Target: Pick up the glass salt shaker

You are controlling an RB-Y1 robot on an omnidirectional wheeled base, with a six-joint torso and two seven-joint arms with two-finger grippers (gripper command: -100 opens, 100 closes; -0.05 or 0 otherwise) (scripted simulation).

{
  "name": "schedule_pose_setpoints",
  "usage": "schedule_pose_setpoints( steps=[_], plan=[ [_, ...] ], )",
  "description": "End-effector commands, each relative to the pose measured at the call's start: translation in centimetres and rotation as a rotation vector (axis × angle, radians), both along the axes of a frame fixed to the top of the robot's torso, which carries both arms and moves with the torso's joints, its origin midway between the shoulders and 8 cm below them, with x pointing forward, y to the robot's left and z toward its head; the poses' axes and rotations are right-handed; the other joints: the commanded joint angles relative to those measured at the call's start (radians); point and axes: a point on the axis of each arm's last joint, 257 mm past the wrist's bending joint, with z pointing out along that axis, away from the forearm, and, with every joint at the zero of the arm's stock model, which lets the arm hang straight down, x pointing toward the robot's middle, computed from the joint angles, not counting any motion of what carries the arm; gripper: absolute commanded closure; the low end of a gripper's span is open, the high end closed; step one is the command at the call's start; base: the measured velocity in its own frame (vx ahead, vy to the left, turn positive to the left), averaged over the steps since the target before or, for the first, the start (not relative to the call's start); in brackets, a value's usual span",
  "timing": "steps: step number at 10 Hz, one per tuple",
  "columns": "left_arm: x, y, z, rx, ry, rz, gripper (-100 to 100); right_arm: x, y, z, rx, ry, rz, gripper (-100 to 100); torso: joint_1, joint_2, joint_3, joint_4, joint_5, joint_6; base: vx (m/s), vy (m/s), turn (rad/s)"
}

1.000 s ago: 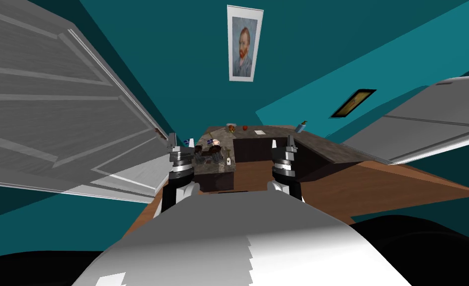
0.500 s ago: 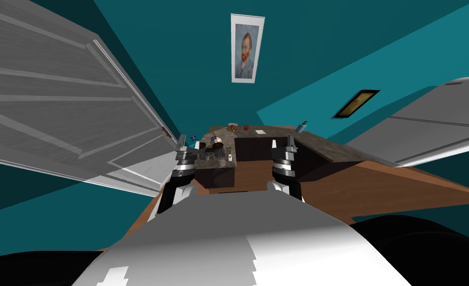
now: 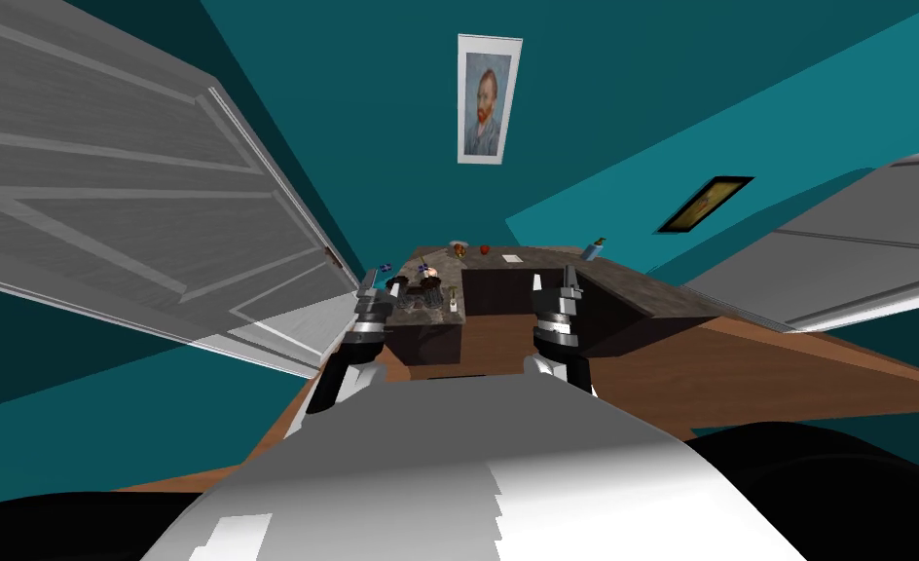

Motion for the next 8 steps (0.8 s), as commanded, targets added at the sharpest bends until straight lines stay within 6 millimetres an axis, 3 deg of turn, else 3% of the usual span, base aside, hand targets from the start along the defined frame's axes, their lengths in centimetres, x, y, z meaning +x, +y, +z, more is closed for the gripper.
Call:
schedule_pose_setpoints(
  steps=[1, 8],
  plan=[
    [0.4, -0.1, -1.0, -0.007, 0.037, -0.011, -100, 0.0, 0.0, 0.0, 0.0, 0.0, 0.0, 0, 0.0, 0.0, 0.0, 0.0, 0.0, 0.0, -0.047, 0.007, 0.027],
    [2.2, -1.3, -5.9, -0.083, 0.244, -0.083, -100, 0.0, 0.0, 0.0, 0.0, 0.0, 0.0, 0, 0.0, -0.001, -0.001, 0.0, 0.0, 0.0, -0.043, 0.006, 0.037]
  ],
)
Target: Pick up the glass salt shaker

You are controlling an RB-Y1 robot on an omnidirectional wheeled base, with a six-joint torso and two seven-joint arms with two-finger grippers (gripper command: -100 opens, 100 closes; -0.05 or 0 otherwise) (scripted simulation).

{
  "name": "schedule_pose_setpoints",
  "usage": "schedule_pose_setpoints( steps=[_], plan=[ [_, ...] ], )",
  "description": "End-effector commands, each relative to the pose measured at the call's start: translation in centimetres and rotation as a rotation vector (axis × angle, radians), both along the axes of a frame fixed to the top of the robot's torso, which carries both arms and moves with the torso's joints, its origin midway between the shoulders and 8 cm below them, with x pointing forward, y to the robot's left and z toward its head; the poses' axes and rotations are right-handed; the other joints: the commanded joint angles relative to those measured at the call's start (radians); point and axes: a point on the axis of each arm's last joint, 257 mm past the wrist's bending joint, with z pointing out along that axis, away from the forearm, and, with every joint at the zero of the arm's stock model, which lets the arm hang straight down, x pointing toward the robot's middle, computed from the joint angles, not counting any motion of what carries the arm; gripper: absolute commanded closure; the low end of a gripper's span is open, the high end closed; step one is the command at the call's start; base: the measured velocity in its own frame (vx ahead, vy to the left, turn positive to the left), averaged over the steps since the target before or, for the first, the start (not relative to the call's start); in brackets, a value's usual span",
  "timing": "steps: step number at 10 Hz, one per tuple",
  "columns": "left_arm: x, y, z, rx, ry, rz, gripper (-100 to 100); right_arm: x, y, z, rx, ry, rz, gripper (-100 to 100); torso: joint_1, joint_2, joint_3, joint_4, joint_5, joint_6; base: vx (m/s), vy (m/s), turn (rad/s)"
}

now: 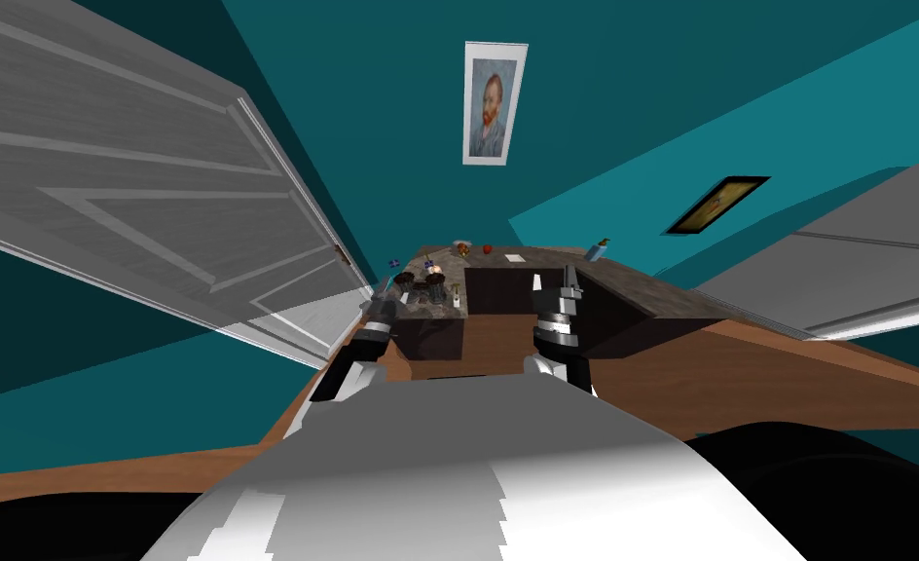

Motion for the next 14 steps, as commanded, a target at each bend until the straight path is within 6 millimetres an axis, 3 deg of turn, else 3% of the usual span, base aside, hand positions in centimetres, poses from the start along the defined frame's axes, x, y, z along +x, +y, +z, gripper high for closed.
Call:
schedule_pose_setpoints(
  steps=[1, 14],
  plan=[
    [0.3, -0.2, -1.1, -0.011, 0.048, -0.008, -100, 0.0, 0.0, 0.0, 0.0, 0.0, 0.0, 0, 0.0, 0.0, 0.0, 0.0, 0.0, 0.0, -0.031, 0.005, 0.024],
    [1.4, -2.1, -9.8, -0.178, 0.413, -0.068, -100, 0.0, 0.0, 0.0, 0.0, 0.0, 0.0, 0, -0.001, -0.003, -0.002, -0.001, 0.0, 0.0, -0.015, -0.003, 0.02]
  ],
)
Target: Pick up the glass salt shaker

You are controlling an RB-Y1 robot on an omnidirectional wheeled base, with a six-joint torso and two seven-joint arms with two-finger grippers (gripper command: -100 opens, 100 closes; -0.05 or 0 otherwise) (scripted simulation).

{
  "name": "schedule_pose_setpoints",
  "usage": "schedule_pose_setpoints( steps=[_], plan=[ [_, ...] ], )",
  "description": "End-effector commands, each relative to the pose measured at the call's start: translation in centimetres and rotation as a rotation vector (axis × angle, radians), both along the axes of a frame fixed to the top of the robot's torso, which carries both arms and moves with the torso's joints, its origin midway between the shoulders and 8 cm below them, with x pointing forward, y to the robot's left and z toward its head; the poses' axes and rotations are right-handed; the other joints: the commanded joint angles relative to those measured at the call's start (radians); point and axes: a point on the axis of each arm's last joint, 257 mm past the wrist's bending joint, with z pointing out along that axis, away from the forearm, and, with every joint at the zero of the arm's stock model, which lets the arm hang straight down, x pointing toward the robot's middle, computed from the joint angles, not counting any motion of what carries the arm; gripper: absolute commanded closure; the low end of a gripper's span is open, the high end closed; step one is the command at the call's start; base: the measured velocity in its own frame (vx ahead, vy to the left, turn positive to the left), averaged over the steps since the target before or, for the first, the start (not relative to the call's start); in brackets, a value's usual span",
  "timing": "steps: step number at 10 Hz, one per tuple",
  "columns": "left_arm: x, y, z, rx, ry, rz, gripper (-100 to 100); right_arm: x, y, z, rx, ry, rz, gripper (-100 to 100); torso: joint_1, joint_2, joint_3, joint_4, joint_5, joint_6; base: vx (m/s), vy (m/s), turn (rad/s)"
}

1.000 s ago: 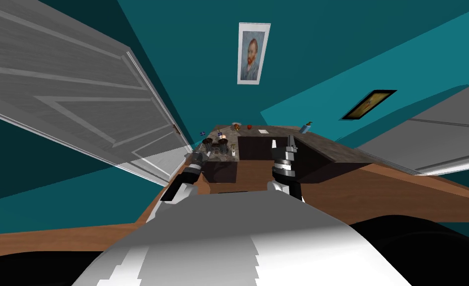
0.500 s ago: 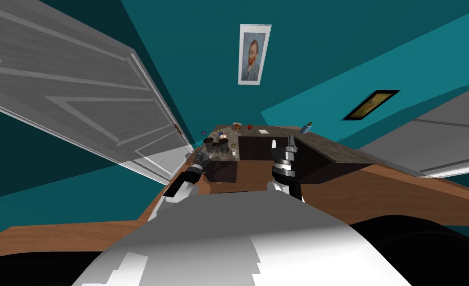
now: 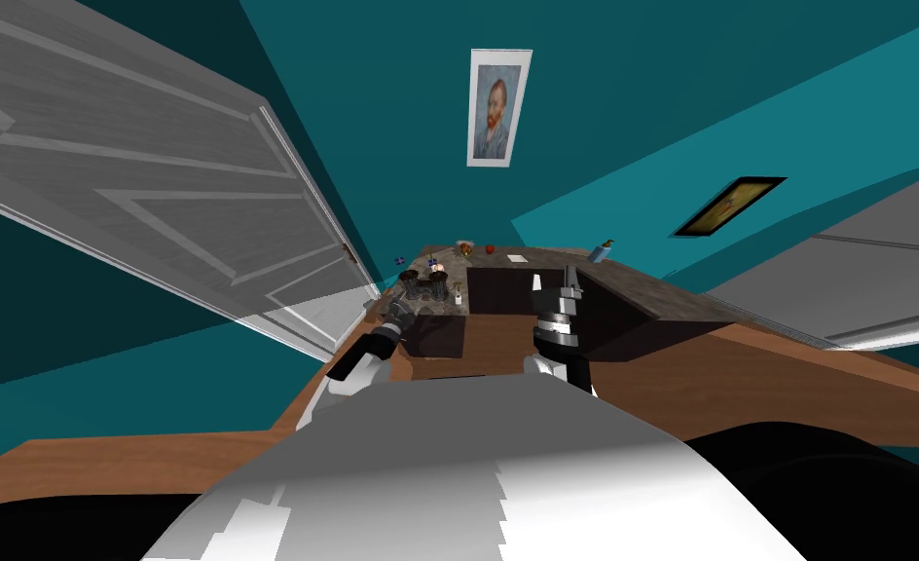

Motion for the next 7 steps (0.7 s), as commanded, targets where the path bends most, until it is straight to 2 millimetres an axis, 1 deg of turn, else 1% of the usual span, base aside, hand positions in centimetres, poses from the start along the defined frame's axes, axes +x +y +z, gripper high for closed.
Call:
schedule_pose_setpoints(
  steps=[1, 7],
  plan=[
    [0.1, -0.2, -1.1, -0.035, 0.051, -0.004, -100, 0.0, 0.0, 0.0, 0.0, 0.0, 0.0, 0, 0.0, 0.0, 0.0, 0.0, 0.0, 0.0, 0.001, -0.015, 0.006],
    [0.1, -1.0, -4.7, -0.115, 0.211, -0.011, -100, 0.0, 0.0, 0.0, 0.0, 0.0, 0.0, 0, -0.001, -0.001, -0.001, 0.0, 0.0, 0.0, 0.015, -0.022, -0.003]
  ],
)
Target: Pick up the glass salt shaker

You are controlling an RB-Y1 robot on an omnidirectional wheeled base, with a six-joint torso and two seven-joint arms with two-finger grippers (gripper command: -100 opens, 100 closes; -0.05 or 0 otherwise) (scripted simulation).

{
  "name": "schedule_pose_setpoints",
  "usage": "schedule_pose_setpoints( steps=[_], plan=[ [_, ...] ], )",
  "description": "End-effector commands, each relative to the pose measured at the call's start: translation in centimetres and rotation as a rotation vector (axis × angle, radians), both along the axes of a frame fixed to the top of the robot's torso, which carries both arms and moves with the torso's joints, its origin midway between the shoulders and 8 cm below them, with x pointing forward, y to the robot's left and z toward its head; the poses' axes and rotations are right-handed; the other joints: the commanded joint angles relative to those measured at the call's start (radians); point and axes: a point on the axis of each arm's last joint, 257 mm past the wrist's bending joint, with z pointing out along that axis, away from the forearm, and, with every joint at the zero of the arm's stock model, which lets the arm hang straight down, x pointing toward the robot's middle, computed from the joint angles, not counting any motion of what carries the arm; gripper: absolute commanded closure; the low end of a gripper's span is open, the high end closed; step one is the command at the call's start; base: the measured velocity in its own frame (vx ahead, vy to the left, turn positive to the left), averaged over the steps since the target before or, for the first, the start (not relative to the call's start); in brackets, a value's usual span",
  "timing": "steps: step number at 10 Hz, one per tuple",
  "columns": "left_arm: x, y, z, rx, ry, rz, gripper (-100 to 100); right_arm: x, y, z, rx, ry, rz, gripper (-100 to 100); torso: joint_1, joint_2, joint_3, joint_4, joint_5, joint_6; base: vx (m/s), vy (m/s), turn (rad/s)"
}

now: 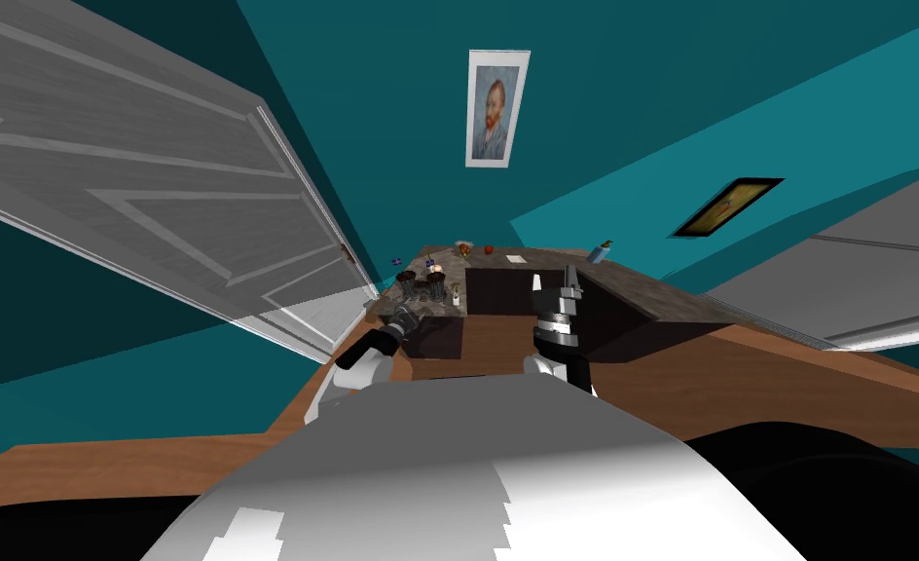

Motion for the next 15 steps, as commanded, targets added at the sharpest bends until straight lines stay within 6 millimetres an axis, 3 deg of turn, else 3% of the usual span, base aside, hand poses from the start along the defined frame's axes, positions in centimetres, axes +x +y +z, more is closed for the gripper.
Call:
schedule_pose_setpoints(
  steps=[1, 15],
  plan=[
    [-0.2, -0.2, -1.0, -0.011, 0.046, -0.003, -100, 0.0, 0.0, 0.0, 0.0, 0.0, 0.0, 0, 0.0, 0.0, 0.0, 0.0, 0.0, 0.0, 0.024, -0.02, -0.006],
    [-1.1, -1.4, -7.5, -0.177, 0.401, 0.021, -100, 0.0, 0.0, 0.0, 0.0, 0.0, 0.0, 0, -0.001, -0.003, -0.002, -0.001, 0.0, 0.0, 0.051, -0.04, -0.032]
  ],
)
